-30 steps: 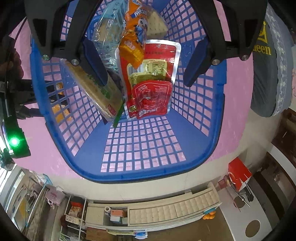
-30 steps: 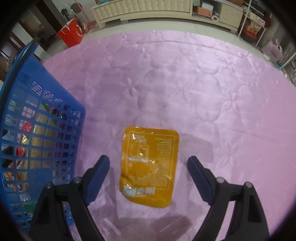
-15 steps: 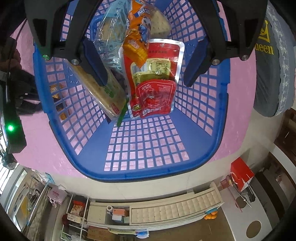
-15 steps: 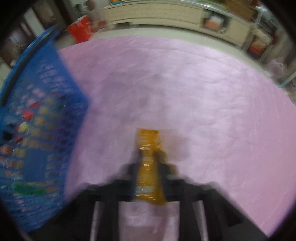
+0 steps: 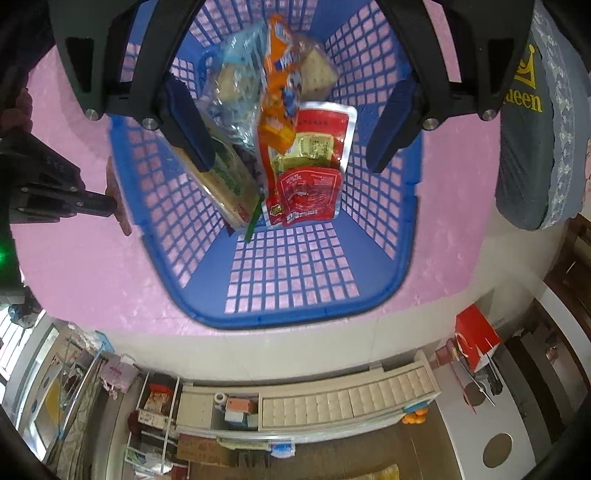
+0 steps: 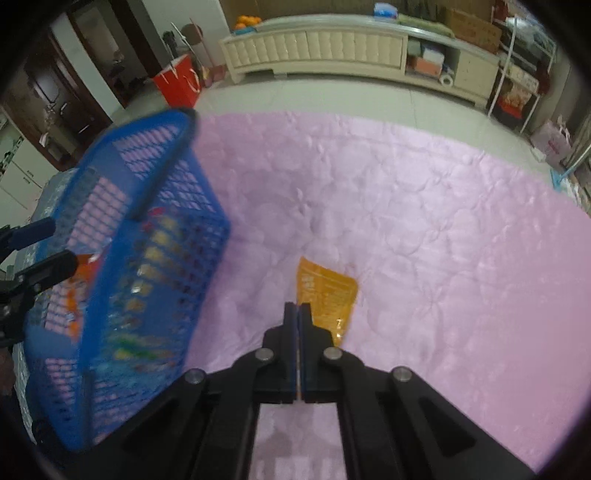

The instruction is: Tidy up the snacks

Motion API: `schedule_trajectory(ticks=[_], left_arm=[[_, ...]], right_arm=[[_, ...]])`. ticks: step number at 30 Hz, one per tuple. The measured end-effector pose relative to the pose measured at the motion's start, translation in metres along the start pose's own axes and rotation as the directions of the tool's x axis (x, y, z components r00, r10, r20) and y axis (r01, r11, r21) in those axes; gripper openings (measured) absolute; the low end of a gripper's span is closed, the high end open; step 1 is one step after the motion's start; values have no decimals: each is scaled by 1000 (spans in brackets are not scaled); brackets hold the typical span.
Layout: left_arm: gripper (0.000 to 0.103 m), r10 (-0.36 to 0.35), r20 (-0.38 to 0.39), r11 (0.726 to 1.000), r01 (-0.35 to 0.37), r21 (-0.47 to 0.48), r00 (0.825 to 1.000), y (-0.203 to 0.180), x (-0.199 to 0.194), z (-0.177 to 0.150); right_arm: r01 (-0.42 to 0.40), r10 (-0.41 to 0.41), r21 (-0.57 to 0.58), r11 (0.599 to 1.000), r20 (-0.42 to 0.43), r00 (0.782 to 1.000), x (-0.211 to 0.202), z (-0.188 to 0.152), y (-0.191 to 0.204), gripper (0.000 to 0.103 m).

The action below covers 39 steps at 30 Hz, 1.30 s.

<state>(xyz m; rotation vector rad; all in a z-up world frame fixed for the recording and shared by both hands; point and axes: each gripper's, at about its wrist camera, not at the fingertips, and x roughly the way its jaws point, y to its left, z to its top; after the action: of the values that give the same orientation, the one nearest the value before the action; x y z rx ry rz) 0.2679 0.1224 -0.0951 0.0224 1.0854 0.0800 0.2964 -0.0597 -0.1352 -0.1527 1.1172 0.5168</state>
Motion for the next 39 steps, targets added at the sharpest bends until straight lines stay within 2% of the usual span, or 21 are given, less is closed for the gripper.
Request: schedule_trajectory(ticks=[8,15,22,26,30,36,38,39], left_arm=[[82,-10,94,1000,13,-25,996,7,-63,-12],[82,-20,145,998,28,-54,989,17,-100,-27],[82,-5,185,999,15,-49,983,25,-122,-40],[82,4,187,999,5,-51,982,31,-123,-44],[82,-4,178,998,15,-60,984,36,-117,-48],[82,-9,158,998,19,-62,987,36,-108,-49],[82,-9,153,998,19,-64,988,36,-104,-49],[82,-12,150,998,22,-65,989,37,-102,-48]], right_arm=[[-1,10,-63,998,146,989,-79,0,31,2],[-9,36,-127,992,212,977,-114,0,69,2],[-58,96,-179,982,213,972,-118,-1,99,2],[-58,101,-197,979,214,972,-117,-1,112,2],[-97,137,-201,975,199,970,-111,0,115,3],[-57,94,-201,978,183,979,-99,3,119,4],[-67,101,-187,980,175,979,-94,3,116,4],[-73,104,-179,981,169,980,-91,3,114,10]])
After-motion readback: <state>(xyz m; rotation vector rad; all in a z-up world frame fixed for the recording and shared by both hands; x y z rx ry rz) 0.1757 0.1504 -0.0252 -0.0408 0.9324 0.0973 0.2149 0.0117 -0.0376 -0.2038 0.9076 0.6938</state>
